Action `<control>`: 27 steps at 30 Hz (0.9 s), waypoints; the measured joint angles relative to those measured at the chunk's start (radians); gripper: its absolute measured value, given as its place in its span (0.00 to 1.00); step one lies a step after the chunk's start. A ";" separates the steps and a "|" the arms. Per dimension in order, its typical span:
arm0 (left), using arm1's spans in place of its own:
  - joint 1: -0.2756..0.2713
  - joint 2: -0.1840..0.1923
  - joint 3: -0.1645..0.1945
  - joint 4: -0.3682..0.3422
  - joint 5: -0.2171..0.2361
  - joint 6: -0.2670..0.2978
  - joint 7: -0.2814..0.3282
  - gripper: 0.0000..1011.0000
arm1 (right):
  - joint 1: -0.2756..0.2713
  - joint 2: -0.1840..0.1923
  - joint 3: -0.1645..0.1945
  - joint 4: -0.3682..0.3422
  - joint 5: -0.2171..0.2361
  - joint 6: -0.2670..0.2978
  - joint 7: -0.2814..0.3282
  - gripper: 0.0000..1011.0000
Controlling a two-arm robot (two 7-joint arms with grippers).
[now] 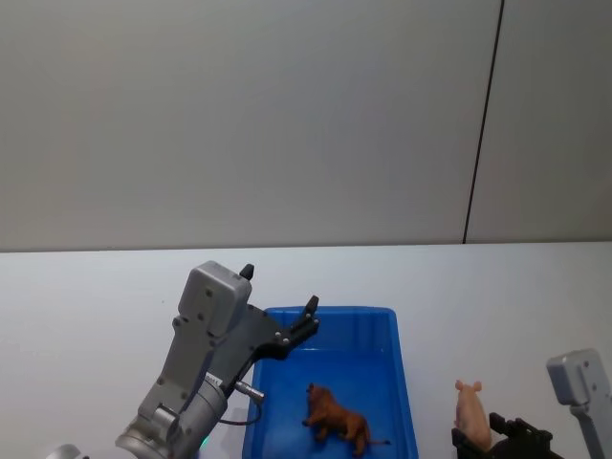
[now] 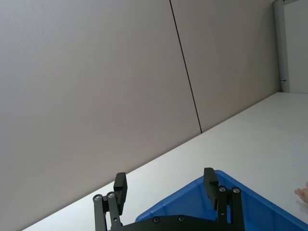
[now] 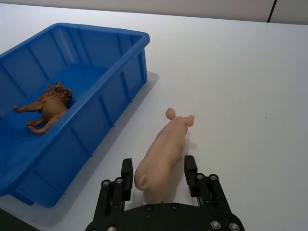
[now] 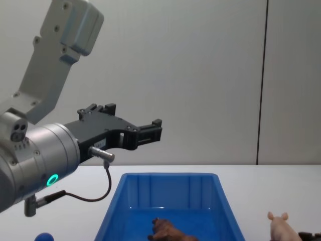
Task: Pick up the two dolls from the table and place them into the box.
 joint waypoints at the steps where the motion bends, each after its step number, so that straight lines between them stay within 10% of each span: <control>1: 0.000 0.000 0.000 0.000 0.000 0.000 0.000 0.99 | 0.001 -0.001 0.000 0.002 0.000 0.000 -0.001 0.67; 10: 0.000 0.000 0.000 0.000 0.000 0.000 0.000 0.99 | 0.005 -0.006 -0.001 0.006 -0.003 -0.013 -0.013 0.38; 27: 0.000 0.000 0.000 0.000 0.000 0.000 0.000 0.99 | 0.030 -0.011 0.006 -0.064 -0.028 -0.084 -0.006 0.37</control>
